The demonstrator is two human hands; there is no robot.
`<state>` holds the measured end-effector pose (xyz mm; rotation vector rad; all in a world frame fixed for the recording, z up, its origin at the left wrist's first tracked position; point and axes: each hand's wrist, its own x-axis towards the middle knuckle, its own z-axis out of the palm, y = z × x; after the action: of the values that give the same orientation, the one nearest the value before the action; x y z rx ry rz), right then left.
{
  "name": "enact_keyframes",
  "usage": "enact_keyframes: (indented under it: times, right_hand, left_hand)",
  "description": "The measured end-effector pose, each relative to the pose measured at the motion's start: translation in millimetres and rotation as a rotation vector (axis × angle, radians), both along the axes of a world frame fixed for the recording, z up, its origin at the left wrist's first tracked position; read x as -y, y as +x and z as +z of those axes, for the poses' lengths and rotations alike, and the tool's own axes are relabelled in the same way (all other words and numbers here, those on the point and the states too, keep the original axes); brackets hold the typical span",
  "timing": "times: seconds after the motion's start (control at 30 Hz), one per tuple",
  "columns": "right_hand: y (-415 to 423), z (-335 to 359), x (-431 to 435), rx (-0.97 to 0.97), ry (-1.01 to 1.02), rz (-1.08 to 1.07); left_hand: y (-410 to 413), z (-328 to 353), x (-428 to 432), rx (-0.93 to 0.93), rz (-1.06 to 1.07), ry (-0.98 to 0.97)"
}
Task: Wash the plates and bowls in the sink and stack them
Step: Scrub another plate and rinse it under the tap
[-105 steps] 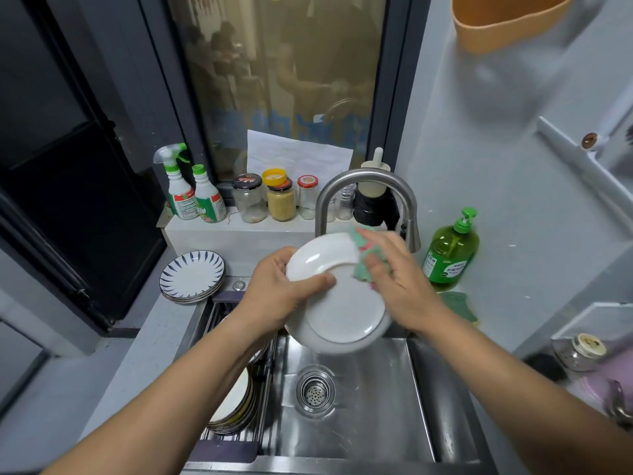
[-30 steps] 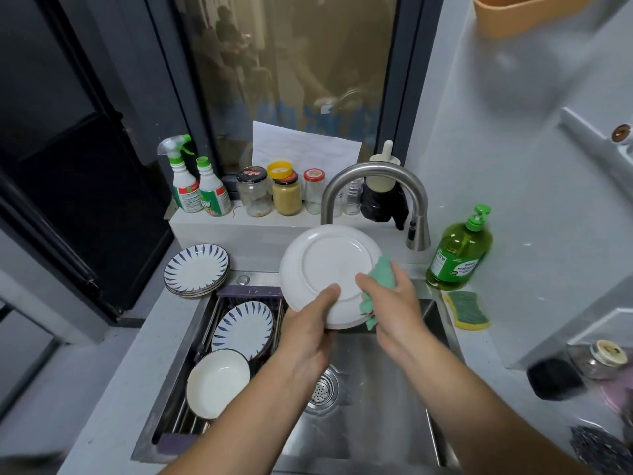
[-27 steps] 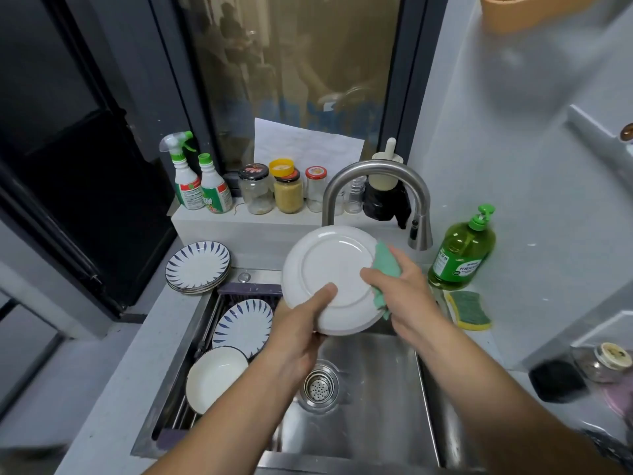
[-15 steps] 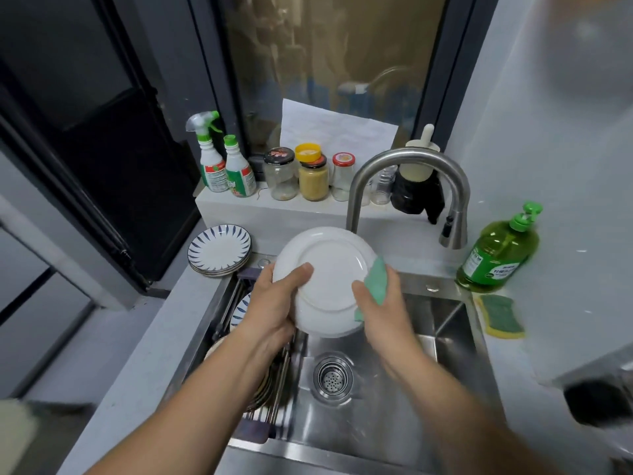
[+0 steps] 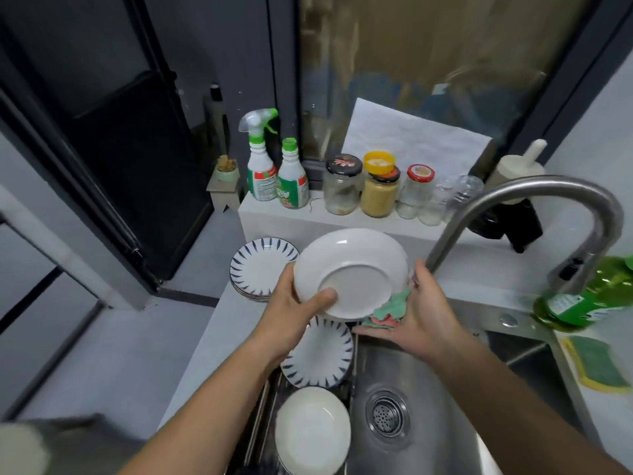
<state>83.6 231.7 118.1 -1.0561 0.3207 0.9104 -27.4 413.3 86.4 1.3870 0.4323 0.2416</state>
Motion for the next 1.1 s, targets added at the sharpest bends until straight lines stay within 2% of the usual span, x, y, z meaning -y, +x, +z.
enact_keyframes:
  times: [0.07,0.13,0.23,0.3,0.37,0.5,0.6,0.7,0.87,1.1]
  right_hand:
    - [9.8,-9.7,-22.1,0.015,-0.014,-0.014]
    - [17.7,-17.5,-45.6,0.037,-0.026,0.001]
    - [27.3,-32.7,-73.7,0.074,-0.034,-0.016]
    - [32.4,-42.5,-87.5,0.092,-0.065,-0.032]
    - [36.5,-49.8,-99.7,0.16,-0.095,-0.005]
    - [39.3,-56.2,-121.5,0.299,-0.161,0.093]
    - [38.4,-60.3,-144.3,0.415,-0.264,0.122]
    - [40.8,-72.5,-174.7,0.491,-0.384,0.108]
    - [41.9,-94.1,-209.6,0.582,-0.486,0.067]
    - [38.1,-126.5,-241.4,0.633,-0.505,-0.064]
  left_hand:
    - [2.7,-7.1,-27.4,-0.031,-0.129,-0.017]
    - [6.1,-9.2,-49.7,-0.068,-0.179,-0.114]
    - [14.9,-12.2,-78.0,-0.105,-0.059,-0.435]
    - [22.1,-18.8,-97.0,-0.132,0.034,-0.516]
    - [26.3,-25.5,-111.2,-0.135,0.085,-0.501]
    - [28.3,-40.6,-137.3,-0.122,0.002,-0.368]
    - [30.9,-63.2,-153.2,-0.164,0.009,-0.141]
    - [36.8,-80.8,-165.9,-0.181,0.118,-0.024]
    - [43.2,-93.2,-185.2,-0.182,0.202,0.061]
    - [57.7,-114.7,-207.6,-0.187,0.214,0.017]
